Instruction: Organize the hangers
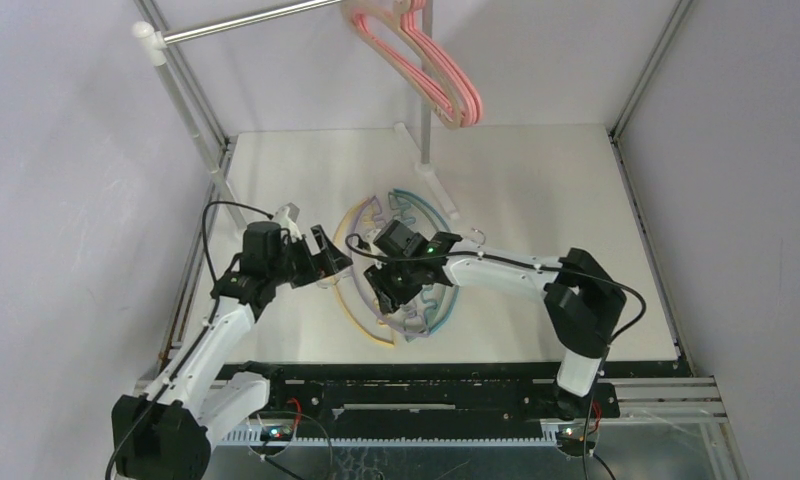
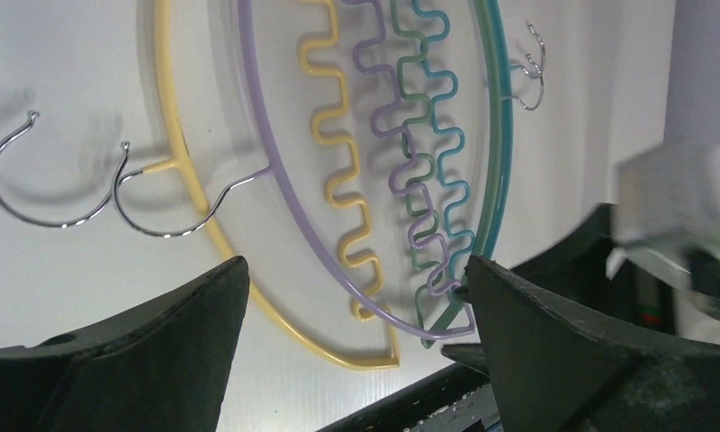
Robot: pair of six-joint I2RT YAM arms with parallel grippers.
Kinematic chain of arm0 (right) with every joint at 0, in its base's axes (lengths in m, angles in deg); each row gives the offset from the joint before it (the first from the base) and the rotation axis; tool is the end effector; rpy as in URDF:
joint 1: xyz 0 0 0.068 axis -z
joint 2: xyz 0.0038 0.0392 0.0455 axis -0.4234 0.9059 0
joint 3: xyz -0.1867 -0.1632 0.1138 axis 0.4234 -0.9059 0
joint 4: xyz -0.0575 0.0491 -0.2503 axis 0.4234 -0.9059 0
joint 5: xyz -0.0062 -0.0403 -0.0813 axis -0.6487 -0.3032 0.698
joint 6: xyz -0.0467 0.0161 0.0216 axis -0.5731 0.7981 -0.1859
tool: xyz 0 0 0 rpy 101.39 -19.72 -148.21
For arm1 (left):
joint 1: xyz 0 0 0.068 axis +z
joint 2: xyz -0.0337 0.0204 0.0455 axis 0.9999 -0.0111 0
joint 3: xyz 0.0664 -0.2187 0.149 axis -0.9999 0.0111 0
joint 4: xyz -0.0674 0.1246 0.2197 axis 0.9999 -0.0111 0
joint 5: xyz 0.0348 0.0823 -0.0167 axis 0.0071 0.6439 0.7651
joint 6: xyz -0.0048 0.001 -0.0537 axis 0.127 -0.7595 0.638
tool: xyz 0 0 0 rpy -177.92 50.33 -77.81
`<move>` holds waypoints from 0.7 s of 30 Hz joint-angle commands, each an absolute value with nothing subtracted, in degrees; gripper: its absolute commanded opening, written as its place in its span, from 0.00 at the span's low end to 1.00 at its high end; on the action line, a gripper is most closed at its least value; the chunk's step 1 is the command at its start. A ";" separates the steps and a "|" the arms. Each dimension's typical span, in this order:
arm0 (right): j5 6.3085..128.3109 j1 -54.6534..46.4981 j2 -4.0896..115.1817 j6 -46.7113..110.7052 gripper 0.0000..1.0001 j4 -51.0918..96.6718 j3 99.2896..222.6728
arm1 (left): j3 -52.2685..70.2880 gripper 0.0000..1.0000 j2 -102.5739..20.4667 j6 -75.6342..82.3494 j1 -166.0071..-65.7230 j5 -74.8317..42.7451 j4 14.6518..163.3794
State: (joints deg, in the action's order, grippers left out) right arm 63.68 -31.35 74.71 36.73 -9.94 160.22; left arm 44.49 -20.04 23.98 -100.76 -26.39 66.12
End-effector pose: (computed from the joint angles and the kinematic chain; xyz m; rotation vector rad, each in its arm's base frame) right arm 0.1994 0.3126 0.2294 -1.1084 2.4883 0.6492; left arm 0.1960 -0.0511 0.2437 -0.2375 2.3038 -0.7649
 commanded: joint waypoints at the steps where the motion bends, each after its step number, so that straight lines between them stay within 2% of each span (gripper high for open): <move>1: 61.51 -32.36 78.36 35.76 0.50 -8.96 161.67 | 45.25 0.95 -16.50 23.83 -100.87 -25.11 64.56; 21: 61.69 -34.20 82.88 33.75 0.45 -8.21 156.67 | 46.85 0.95 -11.57 25.79 -100.75 -21.36 61.98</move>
